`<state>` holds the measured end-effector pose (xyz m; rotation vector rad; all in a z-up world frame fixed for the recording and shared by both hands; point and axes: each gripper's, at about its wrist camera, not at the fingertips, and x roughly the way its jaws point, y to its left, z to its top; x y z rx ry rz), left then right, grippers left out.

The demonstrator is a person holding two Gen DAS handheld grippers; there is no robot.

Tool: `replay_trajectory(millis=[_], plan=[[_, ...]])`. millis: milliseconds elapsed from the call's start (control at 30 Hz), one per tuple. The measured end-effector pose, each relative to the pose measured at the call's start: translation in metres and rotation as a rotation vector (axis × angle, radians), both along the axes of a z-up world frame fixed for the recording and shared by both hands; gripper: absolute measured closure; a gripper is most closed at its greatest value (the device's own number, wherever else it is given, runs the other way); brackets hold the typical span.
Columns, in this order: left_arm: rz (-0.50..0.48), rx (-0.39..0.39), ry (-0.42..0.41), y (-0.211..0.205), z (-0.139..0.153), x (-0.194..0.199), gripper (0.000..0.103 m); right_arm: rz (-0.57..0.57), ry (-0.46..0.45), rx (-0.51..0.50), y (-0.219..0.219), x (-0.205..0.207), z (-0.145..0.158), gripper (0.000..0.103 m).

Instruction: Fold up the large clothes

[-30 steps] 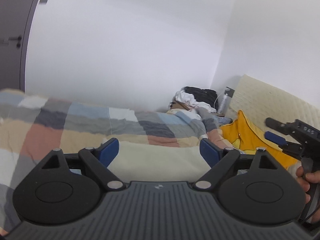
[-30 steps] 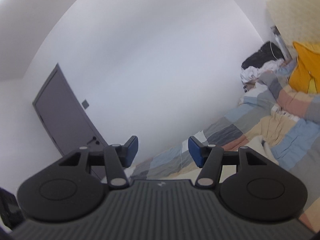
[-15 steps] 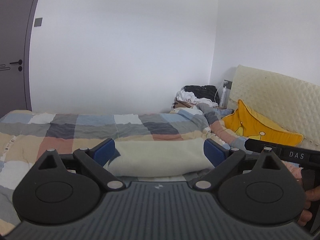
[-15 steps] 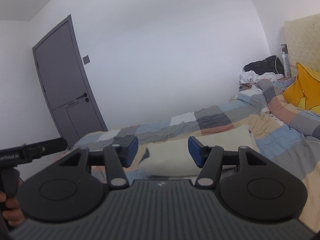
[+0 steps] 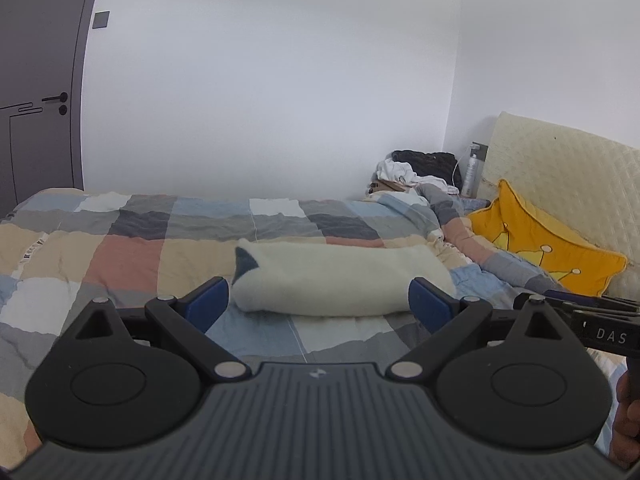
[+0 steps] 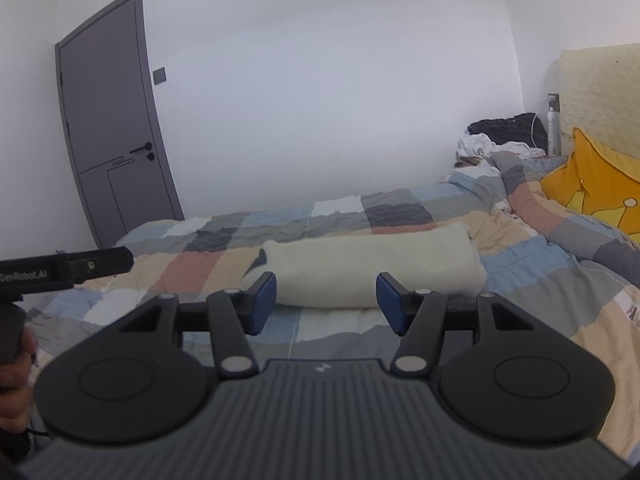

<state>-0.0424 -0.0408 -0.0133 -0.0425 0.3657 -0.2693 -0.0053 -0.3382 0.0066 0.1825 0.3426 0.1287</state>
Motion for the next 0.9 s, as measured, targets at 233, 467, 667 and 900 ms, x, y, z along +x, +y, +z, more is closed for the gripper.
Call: replay_trajectory(millis=[233, 467, 667, 900], plan=[[0.015, 0.009, 0.031, 0.000, -0.012, 0.009, 0.003, -0.022, 0.041, 0.005, 0.000, 0.006, -0.015, 0.044], [0.044, 0.039, 0.051, 0.000, -0.022, 0.019, 0.003, -0.039, 0.072, -0.002, 0.000, 0.012, -0.025, 0.044], [0.049, 0.055, 0.063, -0.002, -0.027, 0.025, 0.003, -0.038, 0.082, -0.001, 0.003, 0.011, -0.027, 0.044], [0.053, 0.073, 0.065, -0.006, -0.029, 0.025, 0.003, -0.053, 0.090, -0.001, 0.002, 0.009, -0.028, 0.044]])
